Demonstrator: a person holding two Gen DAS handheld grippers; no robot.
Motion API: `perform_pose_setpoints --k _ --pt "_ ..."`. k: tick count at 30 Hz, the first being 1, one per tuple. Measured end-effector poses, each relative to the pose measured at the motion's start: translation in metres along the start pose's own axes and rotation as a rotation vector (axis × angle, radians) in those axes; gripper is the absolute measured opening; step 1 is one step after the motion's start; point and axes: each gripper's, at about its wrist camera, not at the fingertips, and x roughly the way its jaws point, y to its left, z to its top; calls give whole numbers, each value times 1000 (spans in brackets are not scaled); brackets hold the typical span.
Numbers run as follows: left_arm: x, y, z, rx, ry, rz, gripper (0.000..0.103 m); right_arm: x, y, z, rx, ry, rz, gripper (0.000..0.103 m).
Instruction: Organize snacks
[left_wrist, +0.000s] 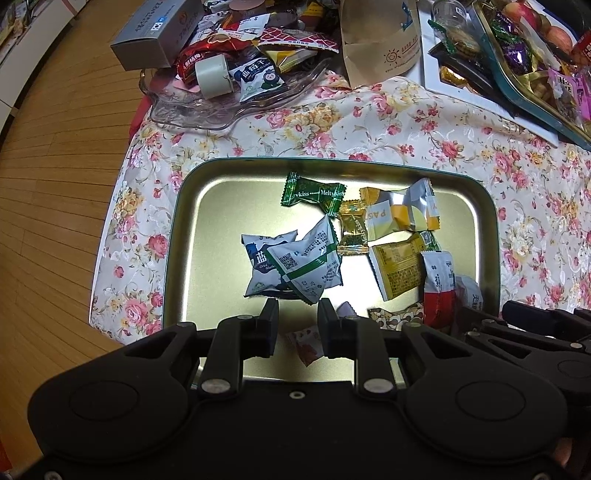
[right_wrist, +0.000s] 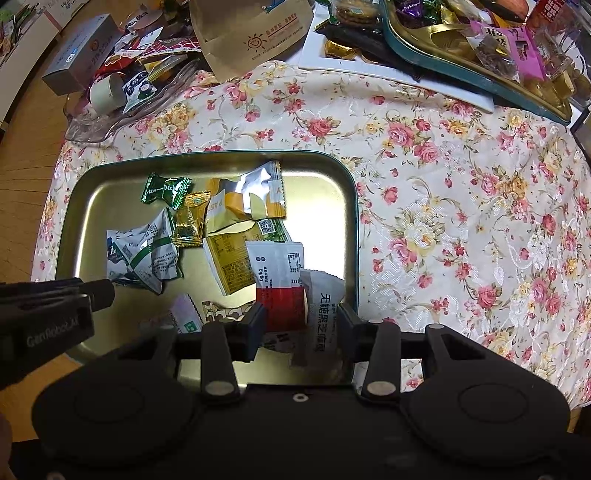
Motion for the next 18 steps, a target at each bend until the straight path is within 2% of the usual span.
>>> perform_pose_setpoints --k 18 --pt "2 -6 -1 15 13 9 33 -2 0 1 -1 -4 1 45"
